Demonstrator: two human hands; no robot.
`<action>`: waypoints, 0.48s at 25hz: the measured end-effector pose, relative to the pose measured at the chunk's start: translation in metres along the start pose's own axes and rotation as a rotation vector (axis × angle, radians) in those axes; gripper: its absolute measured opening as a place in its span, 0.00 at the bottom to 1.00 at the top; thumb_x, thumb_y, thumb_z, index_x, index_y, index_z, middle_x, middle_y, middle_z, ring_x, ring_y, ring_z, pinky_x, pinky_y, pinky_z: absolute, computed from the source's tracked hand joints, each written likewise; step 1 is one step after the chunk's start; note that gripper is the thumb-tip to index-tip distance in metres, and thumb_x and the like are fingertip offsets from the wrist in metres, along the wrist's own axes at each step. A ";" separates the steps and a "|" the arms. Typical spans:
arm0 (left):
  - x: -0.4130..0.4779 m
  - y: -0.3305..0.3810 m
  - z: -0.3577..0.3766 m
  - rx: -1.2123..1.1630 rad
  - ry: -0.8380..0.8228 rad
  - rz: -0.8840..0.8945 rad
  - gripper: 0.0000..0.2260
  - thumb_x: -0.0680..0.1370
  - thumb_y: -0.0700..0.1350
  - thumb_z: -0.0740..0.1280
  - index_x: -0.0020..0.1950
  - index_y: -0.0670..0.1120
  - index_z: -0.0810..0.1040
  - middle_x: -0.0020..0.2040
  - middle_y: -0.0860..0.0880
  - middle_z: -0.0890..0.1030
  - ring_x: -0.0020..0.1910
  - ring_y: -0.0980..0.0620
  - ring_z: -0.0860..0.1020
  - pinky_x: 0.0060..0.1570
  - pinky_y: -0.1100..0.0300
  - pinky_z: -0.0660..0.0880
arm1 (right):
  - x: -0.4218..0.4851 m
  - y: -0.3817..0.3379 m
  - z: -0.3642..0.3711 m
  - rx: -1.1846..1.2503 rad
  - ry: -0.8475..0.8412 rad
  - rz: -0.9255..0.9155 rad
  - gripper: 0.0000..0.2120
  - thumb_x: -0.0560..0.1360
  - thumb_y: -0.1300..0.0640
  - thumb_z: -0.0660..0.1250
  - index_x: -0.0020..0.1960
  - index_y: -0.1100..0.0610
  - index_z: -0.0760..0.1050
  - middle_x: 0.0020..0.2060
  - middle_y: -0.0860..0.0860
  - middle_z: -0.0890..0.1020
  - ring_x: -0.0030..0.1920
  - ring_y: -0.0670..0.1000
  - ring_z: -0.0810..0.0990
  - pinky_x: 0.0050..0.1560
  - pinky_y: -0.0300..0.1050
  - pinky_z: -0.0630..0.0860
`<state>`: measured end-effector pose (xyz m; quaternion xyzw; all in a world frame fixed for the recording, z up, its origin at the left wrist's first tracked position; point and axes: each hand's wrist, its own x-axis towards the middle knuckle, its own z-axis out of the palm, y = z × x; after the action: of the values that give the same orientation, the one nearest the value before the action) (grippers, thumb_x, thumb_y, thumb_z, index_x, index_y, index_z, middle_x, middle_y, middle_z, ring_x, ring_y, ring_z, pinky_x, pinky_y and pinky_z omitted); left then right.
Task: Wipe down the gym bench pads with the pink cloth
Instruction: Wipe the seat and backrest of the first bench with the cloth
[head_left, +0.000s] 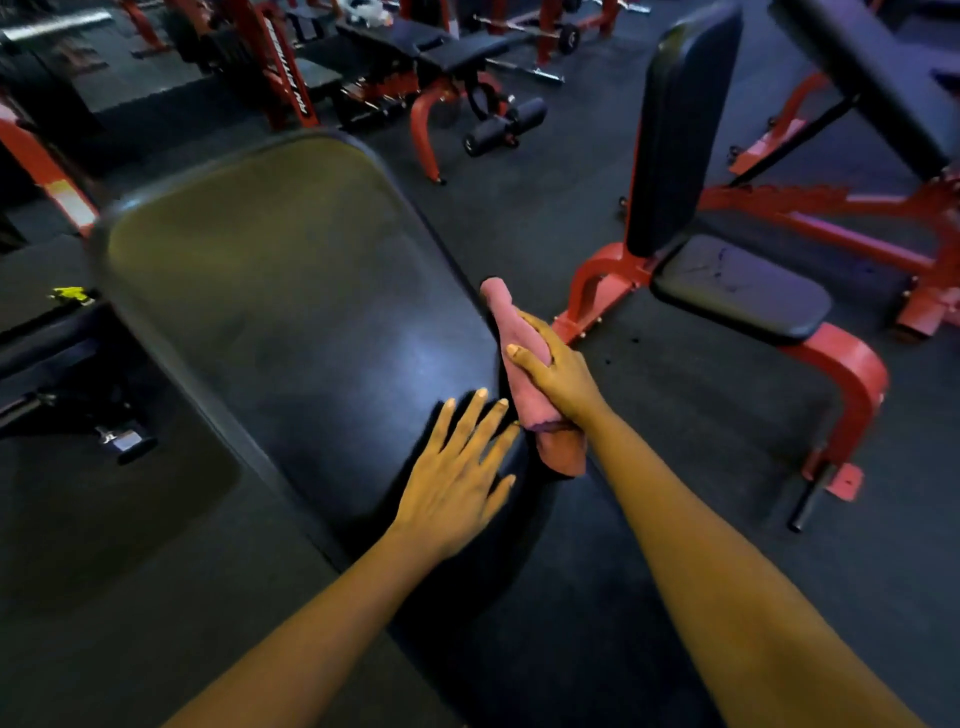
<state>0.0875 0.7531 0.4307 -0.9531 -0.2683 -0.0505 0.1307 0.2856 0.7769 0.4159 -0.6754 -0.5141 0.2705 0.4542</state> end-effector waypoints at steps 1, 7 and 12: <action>-0.001 0.014 0.006 -0.004 -0.037 0.032 0.25 0.74 0.55 0.55 0.66 0.46 0.74 0.69 0.44 0.72 0.72 0.42 0.65 0.69 0.43 0.56 | -0.017 0.014 -0.004 0.006 0.000 0.034 0.24 0.75 0.42 0.60 0.70 0.44 0.64 0.67 0.44 0.72 0.66 0.48 0.70 0.66 0.41 0.64; -0.007 0.088 0.043 -0.024 -0.208 0.215 0.26 0.75 0.55 0.52 0.65 0.43 0.75 0.68 0.44 0.73 0.71 0.42 0.67 0.70 0.43 0.53 | -0.116 0.100 -0.022 -0.019 -0.011 0.222 0.25 0.72 0.39 0.58 0.69 0.43 0.66 0.66 0.45 0.74 0.65 0.50 0.72 0.66 0.48 0.66; -0.015 0.133 0.073 0.038 -0.273 0.362 0.28 0.76 0.57 0.48 0.70 0.45 0.69 0.72 0.43 0.68 0.73 0.42 0.63 0.72 0.43 0.46 | -0.196 0.159 -0.034 -0.041 0.026 0.370 0.24 0.72 0.41 0.56 0.68 0.41 0.66 0.67 0.44 0.73 0.64 0.51 0.73 0.65 0.50 0.67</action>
<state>0.1459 0.6567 0.3283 -0.9810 -0.1089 0.1082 0.1182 0.3220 0.5712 0.2691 -0.7711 -0.3806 0.3302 0.3892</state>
